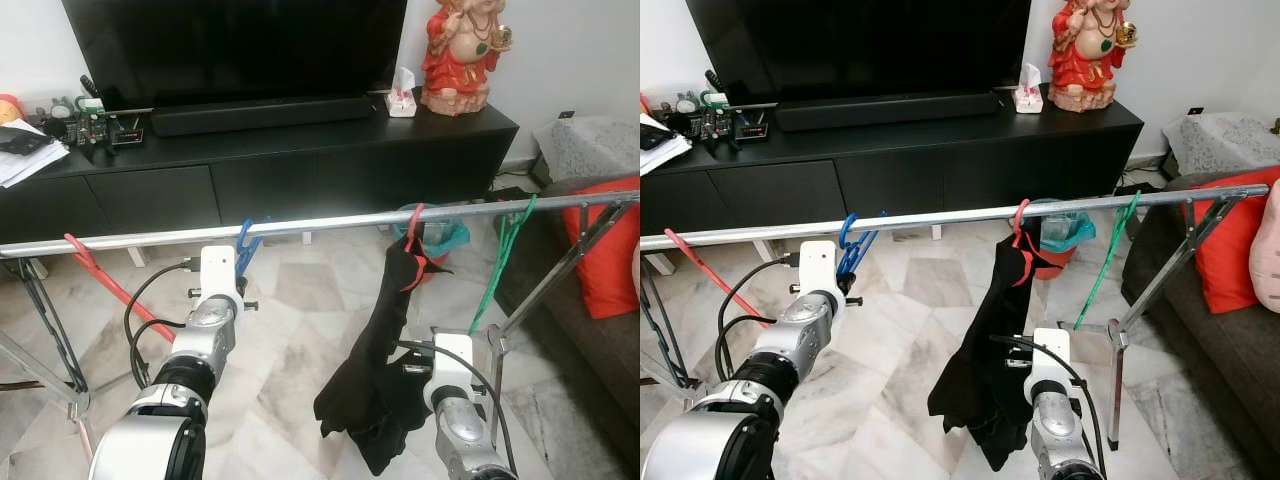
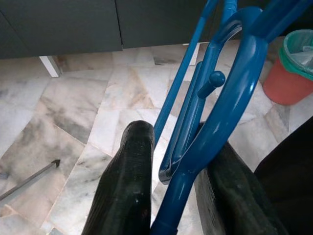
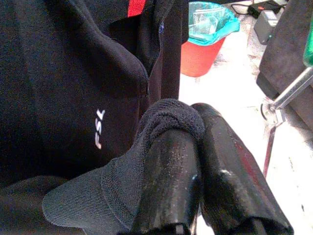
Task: Hang hanger
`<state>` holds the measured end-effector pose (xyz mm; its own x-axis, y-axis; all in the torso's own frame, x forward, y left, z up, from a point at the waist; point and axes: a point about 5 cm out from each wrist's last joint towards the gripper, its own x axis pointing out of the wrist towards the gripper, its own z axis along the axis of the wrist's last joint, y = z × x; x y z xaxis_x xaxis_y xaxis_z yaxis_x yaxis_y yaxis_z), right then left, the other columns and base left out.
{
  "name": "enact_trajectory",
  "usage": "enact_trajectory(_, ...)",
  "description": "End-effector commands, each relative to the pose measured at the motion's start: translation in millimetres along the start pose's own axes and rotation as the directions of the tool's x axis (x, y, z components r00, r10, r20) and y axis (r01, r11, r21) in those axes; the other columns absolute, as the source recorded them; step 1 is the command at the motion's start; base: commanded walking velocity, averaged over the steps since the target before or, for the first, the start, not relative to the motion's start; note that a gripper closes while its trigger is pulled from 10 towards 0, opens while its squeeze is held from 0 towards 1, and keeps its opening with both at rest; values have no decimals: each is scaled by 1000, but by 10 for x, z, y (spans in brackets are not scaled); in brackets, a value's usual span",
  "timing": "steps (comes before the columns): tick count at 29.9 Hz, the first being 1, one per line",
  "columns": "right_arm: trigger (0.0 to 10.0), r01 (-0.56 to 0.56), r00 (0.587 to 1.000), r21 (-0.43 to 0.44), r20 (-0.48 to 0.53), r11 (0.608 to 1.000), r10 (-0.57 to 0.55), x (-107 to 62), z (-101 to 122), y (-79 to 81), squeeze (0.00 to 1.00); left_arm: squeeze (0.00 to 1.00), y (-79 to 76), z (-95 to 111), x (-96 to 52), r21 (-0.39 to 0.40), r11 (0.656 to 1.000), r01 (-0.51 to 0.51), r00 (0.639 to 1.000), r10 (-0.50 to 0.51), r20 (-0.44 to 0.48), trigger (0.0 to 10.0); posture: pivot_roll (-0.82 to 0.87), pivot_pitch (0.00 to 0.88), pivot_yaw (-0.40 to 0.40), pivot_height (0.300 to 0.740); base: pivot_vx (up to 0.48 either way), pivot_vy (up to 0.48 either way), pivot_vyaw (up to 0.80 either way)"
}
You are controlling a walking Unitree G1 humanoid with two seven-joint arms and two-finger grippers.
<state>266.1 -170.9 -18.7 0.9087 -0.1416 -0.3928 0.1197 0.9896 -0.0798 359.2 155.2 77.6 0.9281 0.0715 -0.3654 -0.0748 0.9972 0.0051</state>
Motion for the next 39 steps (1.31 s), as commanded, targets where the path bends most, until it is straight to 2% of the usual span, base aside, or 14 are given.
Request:
enact_trajectory(1, 10000, 3, 1000, 1, 14, 1000, -3, 34, 65, -10, 0, 635, 24, -164, -31, -7, 1000, -2, 999, 1, -49, 10000, 62, 0, -35, 740, 0, 0, 0)
enact_trajectory(2, 10000, 2, 1000, 0, 13, 1000, -2, 33, 62, -8, 0, 902, 28, -151, -34, 6, 1000, 4, 999, -4, -36, 10000, 62, 0, -35, 740, 0, 0, 0)
enact_trajectory(3, 10000, 2, 1000, 0, 13, 1000, -2, 33, 62, -8, 0, 902, 28, -151, -34, 6, 1000, 4, 999, -4, -36, 10000, 62, 0, -35, 740, 0, 0, 0)
enact_trajectory(4, 10000, 1, 1000, 0, 12, 1000, -1, 33, 60, -5, 0, 1000, 31, -149, -38, 12, 1000, 9, 999, -9, -31, 10000, 62, 0, -35, 740, 0, 0, 0)
enact_trajectory(19, 10000, 1, 1000, -1, 5, 1000, -1, 27, 43, -11, 0, 1000, -28, 12, -126, 50, 994, 93, 993, -97, 63, 10000, 67, 0, -31, 740, 0, 0, 0)
enact_trajectory(21, 10000, 0, 1000, -1, 4, 1000, 0, 24, 38, -5, 0, 1000, -4, 79, -184, 67, 993, 100, 989, -107, 105, 10000, 70, 0, -30, 740, 0, 0, 0)
enact_trajectory(29, 10000, -1, 1000, 0, -1, 1000, 1, 14, 20, 3, 0, 1000, 1, 129, -340, 111, 985, 131, 979, -146, 140, 10000, 70, 0, -26, 740, 0, 0, 0)
enact_trajectory(30, 10000, -2, 1000, 0, 1, 1000, 2, 14, 22, 6, 0, 1000, 9, 138, -452, 146, 981, 126, 976, -149, 160, 10000, 70, 0, -26, 740, 0, 0, 0)
enact_trajectory(31, 10000, -2, 1000, 0, 1, 1000, 2, 14, 22, 6, 0, 1000, 9, 138, -452, 146, 981, 126, 976, -149, 160, 10000, 70, 0, -26, 740, 0, 0, 0)
enact_trajectory(35, 10000, 0, 1000, 2, 2, 1000, 0, 10, 16, 2, 0, 1000, -2, 169, -634, 187, 972, 145, 961, -183, 209, 10000, 74, 0, -23, 740, 0, 0, 0)
enact_trajectory(36, 10000, 0, 1000, 1, 1, 1000, 0, 8, 14, 1, 0, 1000, 9, 185, -754, 209, 965, 159, 943, -210, 256, 10000, 74, 0, -23, 740, 0, 0, 0)
enact_trajectory(37, 10000, 0, 1000, 1, 1, 1000, 0, 8, 13, -1, 0, 1000, 18, 178, -795, 214, 963, 162, 939, -217, 266, 10000, 77, 0, -26, 740, 0, 0, 0)
enact_trajectory(38, 10000, 0, 1000, 0, 0, 1000, 0, 7, 9, -5, 0, 1000, 68, 137, -876, 181, 969, 167, 935, -214, 283, 10000, 78, 0, -27, 740, 0, 0, 0)
enact_trajectory(39, 10000, 0, 1000, 0, 0, 1000, 0, 7, 9, -5, 0, 1000, 68, 137, -876, 181, 969, 167, 935, -214, 283, 10000, 78, 0, -27, 740, 0, 0, 0)
